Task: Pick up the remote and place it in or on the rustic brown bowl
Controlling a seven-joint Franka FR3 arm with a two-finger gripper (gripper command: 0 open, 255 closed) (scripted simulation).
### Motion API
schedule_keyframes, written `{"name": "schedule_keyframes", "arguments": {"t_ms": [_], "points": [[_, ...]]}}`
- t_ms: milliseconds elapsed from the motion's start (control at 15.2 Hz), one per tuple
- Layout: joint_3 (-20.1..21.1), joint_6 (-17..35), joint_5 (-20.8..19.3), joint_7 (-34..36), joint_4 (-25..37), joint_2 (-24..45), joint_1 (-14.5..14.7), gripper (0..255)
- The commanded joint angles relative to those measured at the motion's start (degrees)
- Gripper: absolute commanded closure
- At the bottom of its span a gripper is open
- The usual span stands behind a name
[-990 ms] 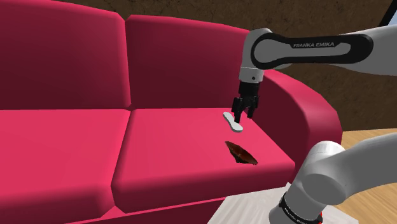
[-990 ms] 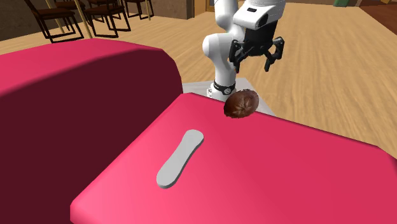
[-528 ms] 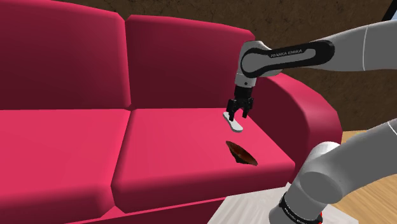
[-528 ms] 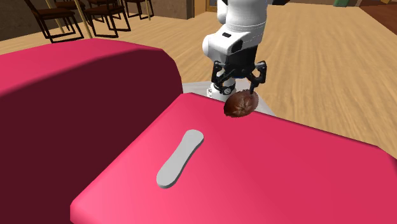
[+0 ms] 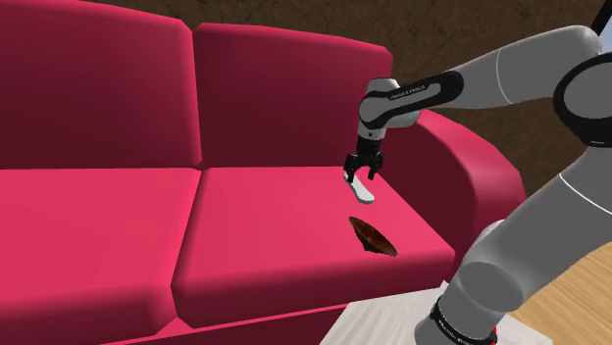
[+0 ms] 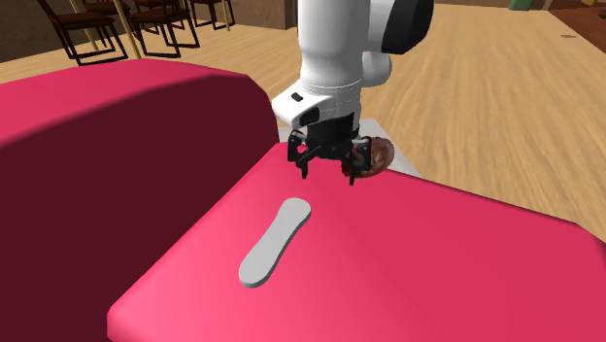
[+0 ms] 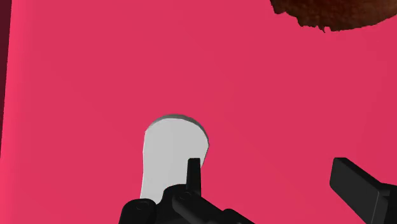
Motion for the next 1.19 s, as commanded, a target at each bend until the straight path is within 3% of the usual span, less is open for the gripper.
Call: {"name": "schedule_keyframes", "arguments": {"t_ms": [0, 528, 1122], "points": [[-1.2, 2.7, 0.1, -0.4, 1.2, 3.1, -0.8, 0], [-5.3, 10.4, 4.0, -3.4, 10.2, 17.3, -3.8, 0], [-5.2, 16.1, 5.9, -4.7, 8.3, 21.3, -4.1, 0]]}}
